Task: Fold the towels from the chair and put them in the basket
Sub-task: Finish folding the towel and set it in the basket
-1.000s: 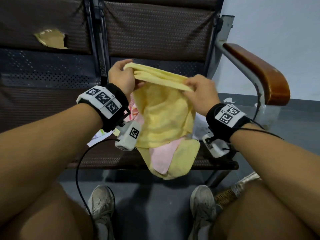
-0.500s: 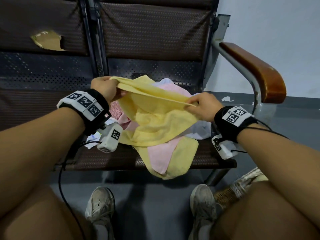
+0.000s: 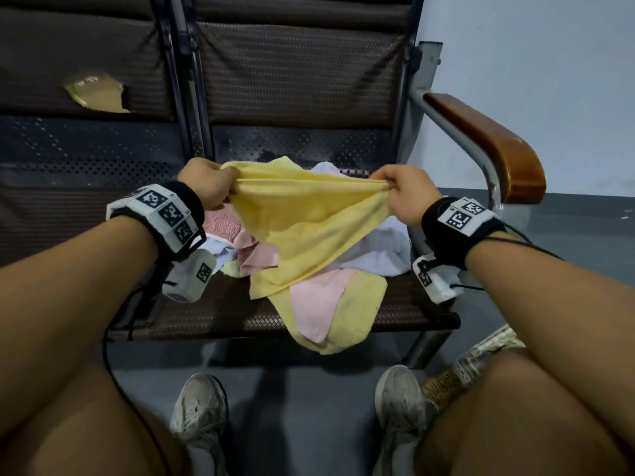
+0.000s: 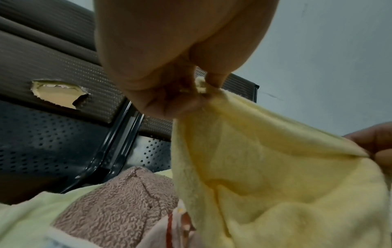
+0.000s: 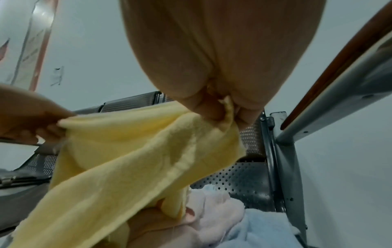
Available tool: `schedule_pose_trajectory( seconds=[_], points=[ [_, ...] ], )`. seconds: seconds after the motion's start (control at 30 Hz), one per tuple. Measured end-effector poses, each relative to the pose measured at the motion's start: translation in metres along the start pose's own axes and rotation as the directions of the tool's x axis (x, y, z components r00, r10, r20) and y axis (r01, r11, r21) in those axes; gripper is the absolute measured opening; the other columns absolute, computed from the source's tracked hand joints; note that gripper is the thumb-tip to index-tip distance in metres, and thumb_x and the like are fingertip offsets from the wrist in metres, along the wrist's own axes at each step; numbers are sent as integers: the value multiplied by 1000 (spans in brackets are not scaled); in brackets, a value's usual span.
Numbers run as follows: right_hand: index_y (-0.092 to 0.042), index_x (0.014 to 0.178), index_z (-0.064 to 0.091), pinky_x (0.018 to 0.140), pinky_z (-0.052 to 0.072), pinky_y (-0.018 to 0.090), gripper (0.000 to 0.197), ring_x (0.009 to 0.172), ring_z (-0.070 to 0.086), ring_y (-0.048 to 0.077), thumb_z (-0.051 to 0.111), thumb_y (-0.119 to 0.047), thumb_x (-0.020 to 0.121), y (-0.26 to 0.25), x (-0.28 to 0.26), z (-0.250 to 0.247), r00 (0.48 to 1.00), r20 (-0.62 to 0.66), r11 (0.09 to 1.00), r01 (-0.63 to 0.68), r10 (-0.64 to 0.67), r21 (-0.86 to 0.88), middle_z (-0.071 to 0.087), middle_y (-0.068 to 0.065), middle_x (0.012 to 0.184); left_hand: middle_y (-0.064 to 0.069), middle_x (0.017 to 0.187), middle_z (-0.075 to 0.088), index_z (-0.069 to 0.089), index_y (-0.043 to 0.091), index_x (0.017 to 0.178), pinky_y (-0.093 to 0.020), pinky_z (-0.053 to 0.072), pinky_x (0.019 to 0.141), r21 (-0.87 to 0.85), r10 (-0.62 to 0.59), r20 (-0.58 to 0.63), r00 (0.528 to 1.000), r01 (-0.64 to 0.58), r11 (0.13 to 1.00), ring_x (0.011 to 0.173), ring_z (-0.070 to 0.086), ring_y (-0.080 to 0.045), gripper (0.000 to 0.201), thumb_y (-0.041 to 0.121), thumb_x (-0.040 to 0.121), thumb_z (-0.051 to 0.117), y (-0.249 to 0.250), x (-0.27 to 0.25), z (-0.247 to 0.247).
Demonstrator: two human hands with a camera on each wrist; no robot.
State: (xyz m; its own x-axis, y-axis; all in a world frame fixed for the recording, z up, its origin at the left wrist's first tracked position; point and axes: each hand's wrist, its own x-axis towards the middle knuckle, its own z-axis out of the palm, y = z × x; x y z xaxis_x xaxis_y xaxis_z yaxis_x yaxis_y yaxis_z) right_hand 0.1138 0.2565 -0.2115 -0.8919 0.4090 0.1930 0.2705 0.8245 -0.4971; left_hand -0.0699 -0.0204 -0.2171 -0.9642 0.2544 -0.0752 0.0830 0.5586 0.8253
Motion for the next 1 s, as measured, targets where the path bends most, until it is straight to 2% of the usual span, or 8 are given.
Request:
schedule_pose_trajectory(
  seconds=[0.1, 0.27, 0.4, 0.47, 0.57, 0.7, 0.83, 1.0],
  points=[
    [-25, 85, 64, 79, 51, 35, 39, 93, 63, 33, 42, 6, 79, -10, -2, -9, 999, 38, 994, -12, 16, -109, 68, 9, 88, -8, 77, 60, 67, 12, 77, -38, 47, 73, 71, 91, -75, 993, -86, 994, 78, 56, -28, 34, 38, 91, 50, 13, -7, -8],
    [-21, 69, 55, 71, 47, 36, 28, 85, 60, 34, 41, 1, 77, -37, 5, -51, 998, -55, 994, -10, 4, -107, 63, 10, 81, 3, 58, 49, 61, 18, 72, -29, 38, 54, -486, 104, 4, 995, -89, 870, 54, 48, -17, 18, 36, 71, 60, 57, -29, -27],
    [-19, 61, 53, 58, 39, 31, 33, 69, 56, 21, 42, -35, 88, -57, 8, -92, 992, -115, 997, 47, -54, -63, 58, -1, 67, 3, 67, 61, 66, 12, 84, -22, 47, 50, -421, 274, -36, 961, -264, 868, 56, 56, -13, 6, 11, 79, 62, 85, -37, -52],
    [-23, 55, 52, 51, 31, 26, 44, 53, 48, 3, 48, -49, 91, -65, 9, -107, 995, -81, 998, 61, -61, -2, 50, -11, 54, -2, 84, 69, 72, 10, 95, -28, 55, 64, -387, 306, -62, 950, -305, 870, 70, 65, -13, 13, 17, 86, 68, 94, -35, -64],
    [-32, 50, 51, 58, 35, 29, 50, 50, 42, 2, 48, -49, 97, -76, 9, -124, 997, -32, 986, 80, -76, 146, 43, -17, 47, 9, 76, 70, 76, 21, 87, -19, 54, 59, -266, 362, -164, 918, -395, 880, 60, 63, 3, 14, 33, 88, 71, 102, -29, -78],
    [-22, 64, 48, 71, 38, 35, 43, 70, 46, 16, 46, -45, 100, -90, 9, -138, 997, -59, 963, 70, -57, 260, 45, -7, 68, 3, 76, 71, 76, 13, 87, -31, 56, 63, -222, 387, -217, 896, -431, 874, 65, 64, -9, 32, 45, 85, 73, 110, -25, -84],
    [-5, 82, 63, 81, 49, 36, 46, 78, 57, 20, 49, -45, 98, -100, 9, -144, 996, -61, 943, -40, 64, 331, 60, 9, 82, 7, 53, 53, 61, 14, 54, -30, 41, 55, -185, 292, -258, 921, -344, 921, 52, 49, -14, 61, 71, 75, 65, 115, -26, -81],
    [1, 117, 64, 95, 54, 53, 42, 96, 68, 31, 57, -35, 97, -118, 6, -129, 945, 108, 793, -319, 309, 519, 70, 15, 107, -9, 62, 46, 44, 17, 52, -31, 39, 62, -356, 203, -220, 954, -272, 894, 59, 47, -21, 58, 61, 85, 63, 126, -39, -57]
  ],
)
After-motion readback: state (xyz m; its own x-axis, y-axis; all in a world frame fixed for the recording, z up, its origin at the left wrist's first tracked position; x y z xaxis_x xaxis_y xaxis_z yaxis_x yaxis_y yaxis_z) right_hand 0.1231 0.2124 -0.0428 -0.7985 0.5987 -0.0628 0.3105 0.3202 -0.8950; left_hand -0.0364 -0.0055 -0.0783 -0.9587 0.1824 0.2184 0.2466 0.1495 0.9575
